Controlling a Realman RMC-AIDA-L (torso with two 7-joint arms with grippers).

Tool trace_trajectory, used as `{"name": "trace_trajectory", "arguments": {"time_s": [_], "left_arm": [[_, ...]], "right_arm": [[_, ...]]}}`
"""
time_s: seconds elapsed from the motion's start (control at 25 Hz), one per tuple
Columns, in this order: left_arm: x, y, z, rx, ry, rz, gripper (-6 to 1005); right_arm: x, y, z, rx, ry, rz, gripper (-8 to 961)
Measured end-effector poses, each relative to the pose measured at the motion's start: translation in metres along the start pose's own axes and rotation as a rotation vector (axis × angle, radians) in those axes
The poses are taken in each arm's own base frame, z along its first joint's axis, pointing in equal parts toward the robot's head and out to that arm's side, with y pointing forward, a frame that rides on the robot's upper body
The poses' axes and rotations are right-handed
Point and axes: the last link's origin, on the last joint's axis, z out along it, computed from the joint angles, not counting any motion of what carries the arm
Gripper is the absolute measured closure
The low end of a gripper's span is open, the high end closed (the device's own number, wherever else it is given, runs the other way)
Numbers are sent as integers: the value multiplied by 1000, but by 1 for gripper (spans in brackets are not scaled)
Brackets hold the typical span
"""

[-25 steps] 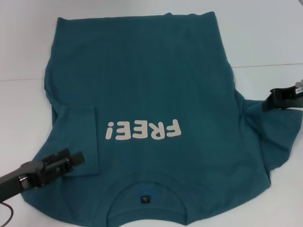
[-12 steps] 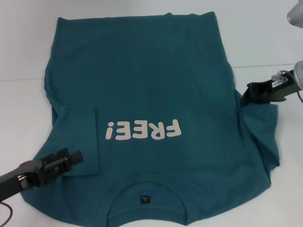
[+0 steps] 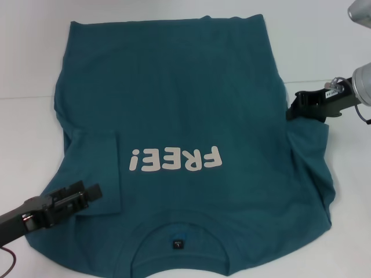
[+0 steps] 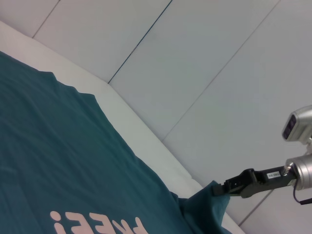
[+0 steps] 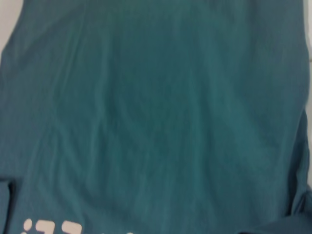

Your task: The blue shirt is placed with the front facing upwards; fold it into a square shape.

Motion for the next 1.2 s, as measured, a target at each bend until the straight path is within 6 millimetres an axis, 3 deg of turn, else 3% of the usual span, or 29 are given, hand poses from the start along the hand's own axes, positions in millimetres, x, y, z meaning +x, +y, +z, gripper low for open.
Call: {"name": "trace_trajectory", "arguments": {"time_s": [0.56,1.16,1.2], "left_arm": [[-2,-1,2,9,2,-9,183],[-2,-2,2,11,2,-9,183],[-2,-2,2,11,2,-9,183]], "right_arm": [[-1,13,18,10,7,-7,856],[-1,25,24,-5,17,-41,841],[-1,27,25,-3,21,-49,806]]}}
